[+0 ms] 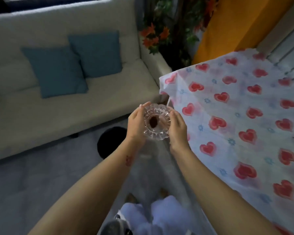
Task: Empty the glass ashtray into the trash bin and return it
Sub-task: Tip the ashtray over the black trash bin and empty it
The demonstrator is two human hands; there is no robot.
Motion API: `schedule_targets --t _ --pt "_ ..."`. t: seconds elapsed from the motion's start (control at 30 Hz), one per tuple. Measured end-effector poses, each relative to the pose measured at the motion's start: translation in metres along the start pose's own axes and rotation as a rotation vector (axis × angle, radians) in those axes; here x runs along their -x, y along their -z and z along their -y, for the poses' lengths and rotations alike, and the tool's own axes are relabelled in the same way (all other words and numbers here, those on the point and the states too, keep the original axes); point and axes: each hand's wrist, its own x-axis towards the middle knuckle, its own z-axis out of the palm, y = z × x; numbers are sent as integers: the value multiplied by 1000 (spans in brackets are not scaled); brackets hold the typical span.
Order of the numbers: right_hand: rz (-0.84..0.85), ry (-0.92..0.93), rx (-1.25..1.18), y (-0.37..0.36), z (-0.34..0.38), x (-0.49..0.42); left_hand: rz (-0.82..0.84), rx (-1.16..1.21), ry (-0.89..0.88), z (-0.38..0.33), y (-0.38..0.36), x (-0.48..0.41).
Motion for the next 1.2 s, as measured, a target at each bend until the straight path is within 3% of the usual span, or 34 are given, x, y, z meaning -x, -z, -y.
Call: schedule_targets --t 0.1,0.3,0.5,0.7,1.0,1.2 --pt "148 -47 -106 -40 -19 -8 -84 44 -5 -1 40 -14" --pt "316 -64 16 -97 -74 -30 -301 46 -13 24 107 -46" --pt "355 -25 230 -127 -153 -70 -425 -6 -5 92 160 -90" --pt "366 -122 287 -153 -254 -116 -527 -45 -30 178 213 -140" --pt "355 -5 402 -175 -424 -187 -532 -173 -121 319 300 -207" --pt "372 82 428 -182 -491 -213 -636 -392 -228 375 341 -226"
